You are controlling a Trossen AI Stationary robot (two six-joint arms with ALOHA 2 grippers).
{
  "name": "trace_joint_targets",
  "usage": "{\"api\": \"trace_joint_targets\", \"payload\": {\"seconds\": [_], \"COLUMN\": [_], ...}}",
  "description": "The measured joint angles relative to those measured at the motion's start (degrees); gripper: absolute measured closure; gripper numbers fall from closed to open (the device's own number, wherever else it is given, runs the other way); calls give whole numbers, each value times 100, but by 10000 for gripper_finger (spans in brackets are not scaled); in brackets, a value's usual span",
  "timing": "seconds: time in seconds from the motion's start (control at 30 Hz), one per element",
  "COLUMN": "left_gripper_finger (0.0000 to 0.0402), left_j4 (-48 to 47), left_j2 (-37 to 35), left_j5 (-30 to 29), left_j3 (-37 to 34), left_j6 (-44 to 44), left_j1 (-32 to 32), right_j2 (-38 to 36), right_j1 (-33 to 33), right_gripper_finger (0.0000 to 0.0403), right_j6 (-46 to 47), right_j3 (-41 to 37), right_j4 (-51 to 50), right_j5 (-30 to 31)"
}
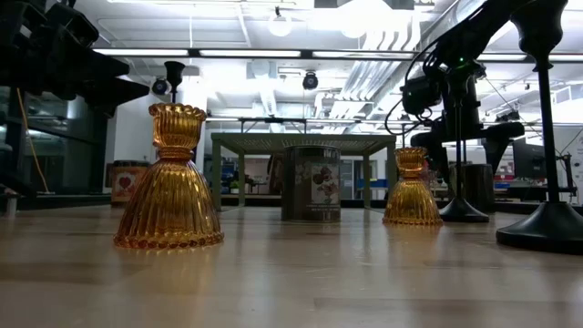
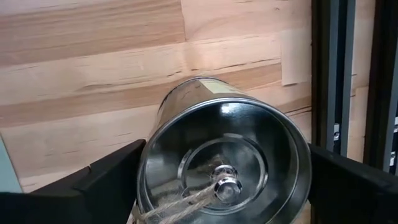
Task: Pick & Place candle stick holders
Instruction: Put the top right scented candle on the shelf
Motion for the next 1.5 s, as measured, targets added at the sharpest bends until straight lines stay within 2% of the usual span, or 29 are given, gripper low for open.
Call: {"api": "trace_joint_targets", "payload": {"seconds": [0.63,1.5], "left_gripper_finger": [146,146], "left_j4": [2,2], "left_j2": [-2,-2], "left_j5": [-20,-11], "left_j3": [0,-2], "left_j6": [-2,0], "left_j1": [0,-2], "right_j2": [-4,-170], "right_j1": [0,9], "right_gripper_finger": [52,54], "right_j6": [-2,19], "right_j3": [4,-20], "right_j4": [-42,-96], "right_j5": [-151,-208]}}
